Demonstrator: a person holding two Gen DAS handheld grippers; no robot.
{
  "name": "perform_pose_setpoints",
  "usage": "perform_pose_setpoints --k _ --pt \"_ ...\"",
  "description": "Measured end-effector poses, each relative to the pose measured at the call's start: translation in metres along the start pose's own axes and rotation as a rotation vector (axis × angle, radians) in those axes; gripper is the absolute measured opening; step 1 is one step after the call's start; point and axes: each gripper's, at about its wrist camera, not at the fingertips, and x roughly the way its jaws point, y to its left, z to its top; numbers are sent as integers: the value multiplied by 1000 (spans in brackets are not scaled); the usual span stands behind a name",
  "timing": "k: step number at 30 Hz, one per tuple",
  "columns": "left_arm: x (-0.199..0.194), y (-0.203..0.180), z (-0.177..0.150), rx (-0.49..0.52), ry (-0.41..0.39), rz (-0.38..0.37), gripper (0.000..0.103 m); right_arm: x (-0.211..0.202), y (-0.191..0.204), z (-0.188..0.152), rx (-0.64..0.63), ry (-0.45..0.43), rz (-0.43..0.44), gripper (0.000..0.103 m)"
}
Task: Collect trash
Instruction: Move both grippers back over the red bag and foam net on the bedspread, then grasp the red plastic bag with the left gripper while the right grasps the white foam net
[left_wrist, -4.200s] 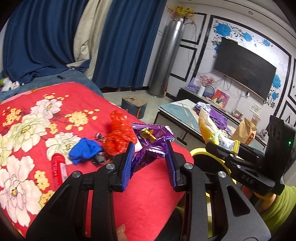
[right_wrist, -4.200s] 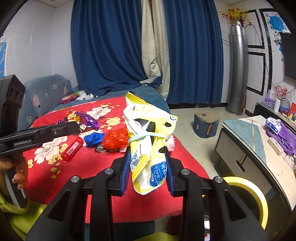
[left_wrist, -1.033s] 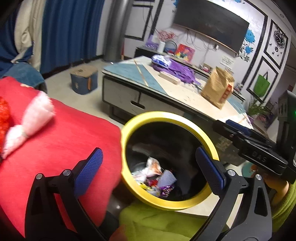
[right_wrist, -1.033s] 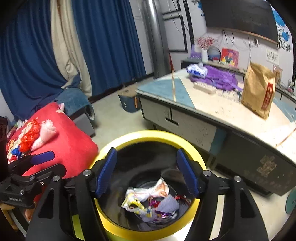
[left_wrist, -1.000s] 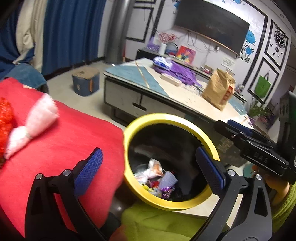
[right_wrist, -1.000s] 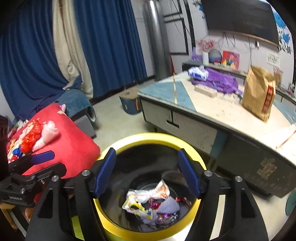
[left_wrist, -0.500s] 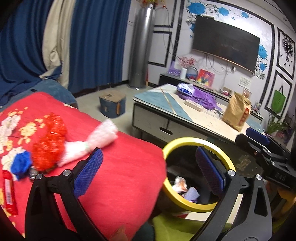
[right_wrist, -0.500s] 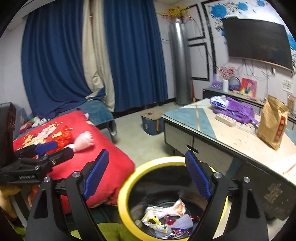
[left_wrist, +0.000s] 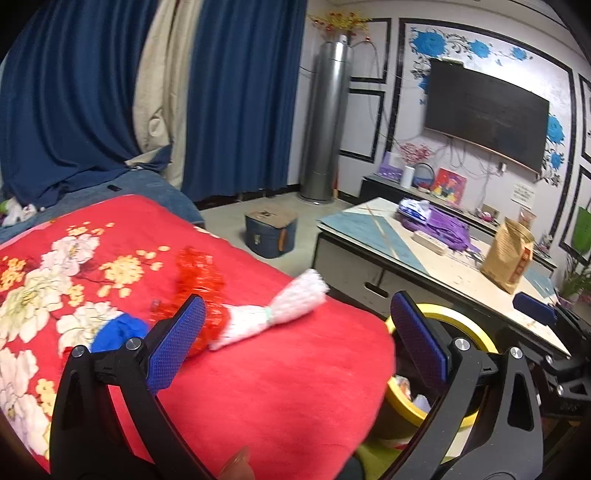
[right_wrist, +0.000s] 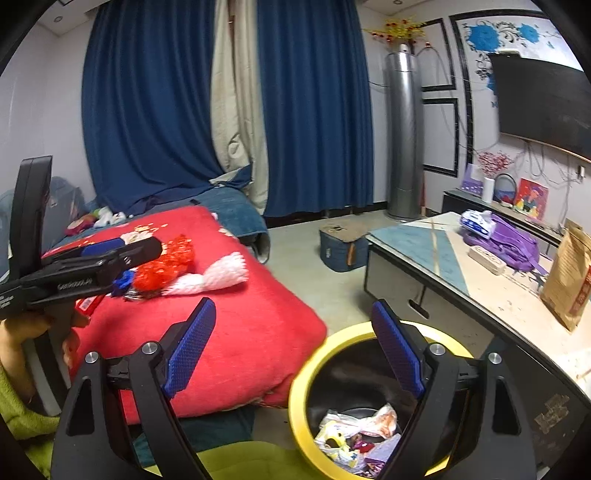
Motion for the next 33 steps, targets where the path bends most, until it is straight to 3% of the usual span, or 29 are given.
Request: perform_pose_setpoints --k 11,21,33 --pt "-4 42 5 -70 -5 85 92 16 33 16 -52 5 66 84" --pt "1 79 2 -135 24 141 92 63 61 32 -69 51 122 84" --pt "22 86 -4 -141 77 114 92 150 63 38 -36 191 134 84"
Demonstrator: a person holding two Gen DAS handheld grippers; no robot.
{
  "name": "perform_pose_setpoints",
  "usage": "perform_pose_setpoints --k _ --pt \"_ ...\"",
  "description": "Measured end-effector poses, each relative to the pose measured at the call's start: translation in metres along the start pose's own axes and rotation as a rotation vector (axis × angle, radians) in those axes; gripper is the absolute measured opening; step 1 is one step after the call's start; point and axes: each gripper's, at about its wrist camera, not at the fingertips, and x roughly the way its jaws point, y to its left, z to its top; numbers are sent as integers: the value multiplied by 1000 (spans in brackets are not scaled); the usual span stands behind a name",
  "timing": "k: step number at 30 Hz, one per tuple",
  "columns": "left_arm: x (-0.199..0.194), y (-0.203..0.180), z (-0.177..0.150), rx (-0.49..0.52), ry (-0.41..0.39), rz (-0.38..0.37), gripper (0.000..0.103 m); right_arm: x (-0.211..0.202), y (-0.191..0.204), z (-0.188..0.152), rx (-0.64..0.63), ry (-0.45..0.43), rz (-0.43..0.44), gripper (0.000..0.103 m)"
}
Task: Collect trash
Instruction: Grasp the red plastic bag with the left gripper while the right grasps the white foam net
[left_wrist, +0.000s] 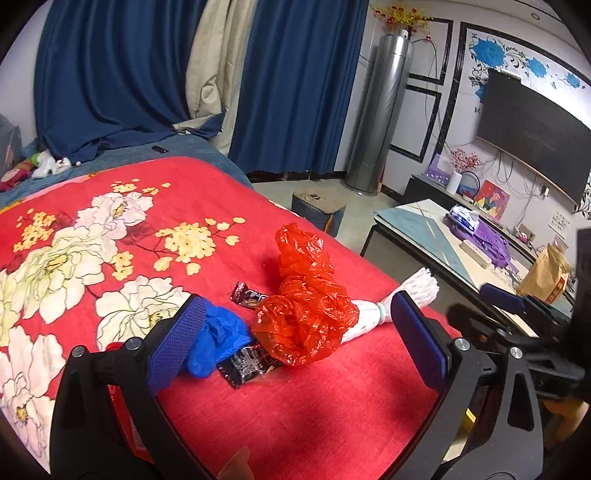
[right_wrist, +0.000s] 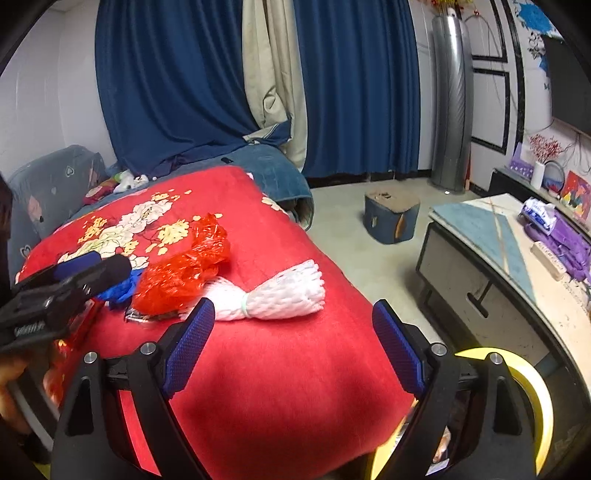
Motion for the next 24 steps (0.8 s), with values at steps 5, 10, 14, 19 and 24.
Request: perform_pose_setpoints --k 5,10,14,19,24 --pt "16 -2 0 18 36 -6 87 26 -7 8 31 35 14 81" --pt "27 -5 -3 29 70 -7 79 48 -10 11 78 78 49 70" --pt "33 -8 -5 40 89 -16 73 57 -9 8 78 113 90 44" --pt "38 -8 -9 42 114 -19 58 51 -9 -1 72 105 105 24" --pt "41 -7 -11 36 127 -19 36 34 -6 -9 74 79 113 21"
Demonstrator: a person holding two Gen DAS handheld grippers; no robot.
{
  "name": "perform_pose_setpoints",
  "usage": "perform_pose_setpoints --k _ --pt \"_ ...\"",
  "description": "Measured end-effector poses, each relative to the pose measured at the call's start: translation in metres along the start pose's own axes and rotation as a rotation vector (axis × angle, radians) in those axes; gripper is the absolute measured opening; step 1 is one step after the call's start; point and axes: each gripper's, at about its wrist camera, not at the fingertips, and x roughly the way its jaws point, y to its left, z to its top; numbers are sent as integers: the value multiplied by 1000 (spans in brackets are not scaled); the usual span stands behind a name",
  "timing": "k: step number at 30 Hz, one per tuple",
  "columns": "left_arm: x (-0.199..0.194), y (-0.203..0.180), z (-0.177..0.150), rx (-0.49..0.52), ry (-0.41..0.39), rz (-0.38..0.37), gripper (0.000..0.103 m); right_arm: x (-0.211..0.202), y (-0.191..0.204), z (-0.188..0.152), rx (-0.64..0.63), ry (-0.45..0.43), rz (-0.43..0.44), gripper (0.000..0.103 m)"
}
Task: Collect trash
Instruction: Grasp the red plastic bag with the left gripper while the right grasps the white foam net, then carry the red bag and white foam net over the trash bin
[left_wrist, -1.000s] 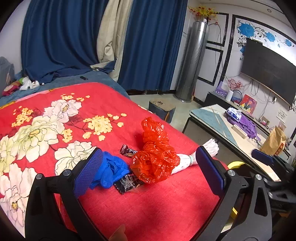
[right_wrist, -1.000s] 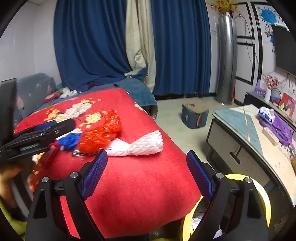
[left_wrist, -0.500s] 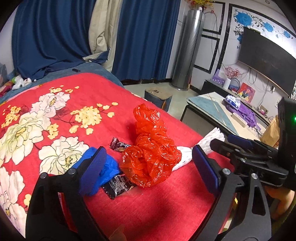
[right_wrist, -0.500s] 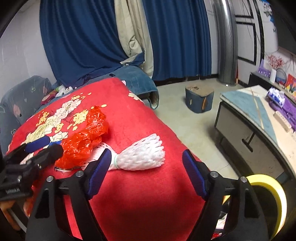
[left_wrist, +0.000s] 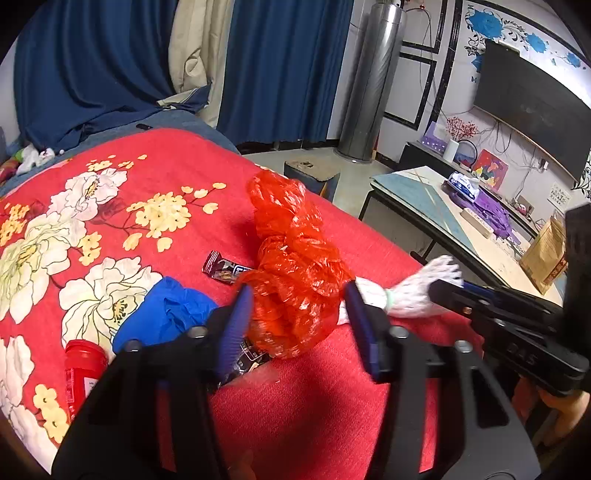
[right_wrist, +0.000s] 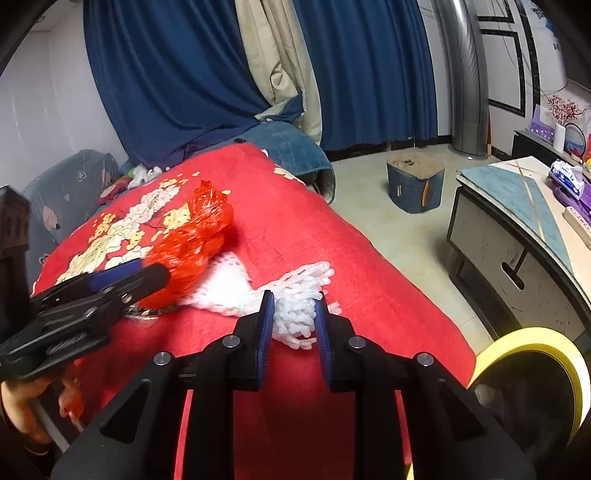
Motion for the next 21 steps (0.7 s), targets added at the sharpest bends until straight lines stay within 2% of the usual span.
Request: perform_pose_setpoints --k 2,7,13,21 --pt "0 1 -1 -6 4 -7 23 -8 2 -4 -5 -13 4 20" --pt "-6 4 -2 -38 2 -54 4 -24 7 -10 -12 -40 10 19" --pt "-29 12 2 -90 -55 -137 3 -41 2 -16 2 -59 15 18" --pt "-71 30 18 -108 -164 -146 2 -65 -3 -14 7 -100 3 18"
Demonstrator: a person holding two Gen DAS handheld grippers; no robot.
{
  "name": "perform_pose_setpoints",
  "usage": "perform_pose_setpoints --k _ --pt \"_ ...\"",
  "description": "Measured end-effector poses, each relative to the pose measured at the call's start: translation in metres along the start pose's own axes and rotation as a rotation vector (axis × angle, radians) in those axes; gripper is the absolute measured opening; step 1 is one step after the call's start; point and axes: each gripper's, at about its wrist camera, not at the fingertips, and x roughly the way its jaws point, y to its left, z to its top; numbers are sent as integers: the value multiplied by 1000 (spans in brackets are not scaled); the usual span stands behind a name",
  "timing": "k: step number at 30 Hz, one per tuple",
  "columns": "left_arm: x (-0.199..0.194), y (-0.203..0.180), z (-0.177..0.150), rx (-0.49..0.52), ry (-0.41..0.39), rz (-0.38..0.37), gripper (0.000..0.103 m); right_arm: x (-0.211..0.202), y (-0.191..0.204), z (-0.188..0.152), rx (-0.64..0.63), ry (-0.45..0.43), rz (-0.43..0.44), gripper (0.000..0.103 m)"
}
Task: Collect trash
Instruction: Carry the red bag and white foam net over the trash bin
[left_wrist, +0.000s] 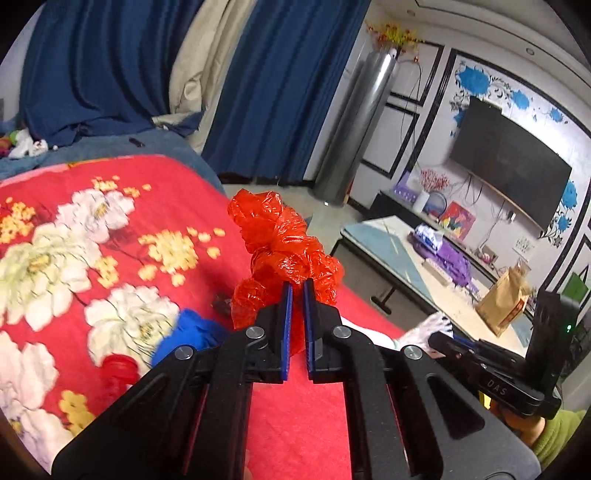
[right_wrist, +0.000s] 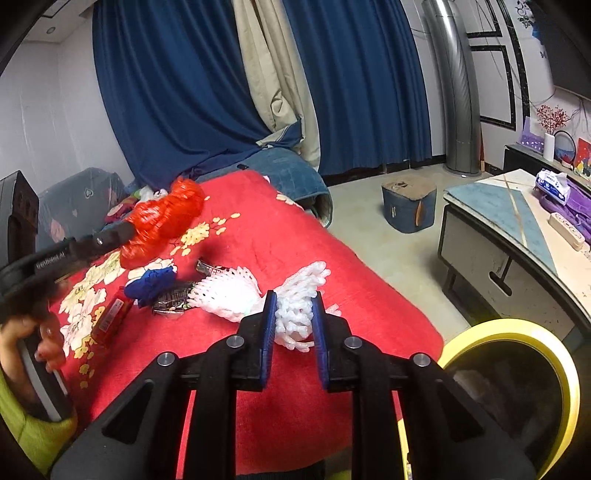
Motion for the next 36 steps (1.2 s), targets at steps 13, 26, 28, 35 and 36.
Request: perform_pose_setpoints --k 13,26,28,35,36 --pt "-14 -27 1 45 -22 -59 2 -40 -5 1 0 -46 -19 18" --pt "-14 -72 -12 130 5 -146 2 -72 -25 -1 28 -84 -65 18" --pt "-13 -77 -14 140 9 -156 2 -77 -30 -2 34 -90 -79 18" --pt "-11 -94 -24 167 31 -200 2 -93 -48 -7 66 -104 -133 18" --pt "-10 -96 -24 172 33 -204 2 -95 -50 -8 70 -108 -140 18"
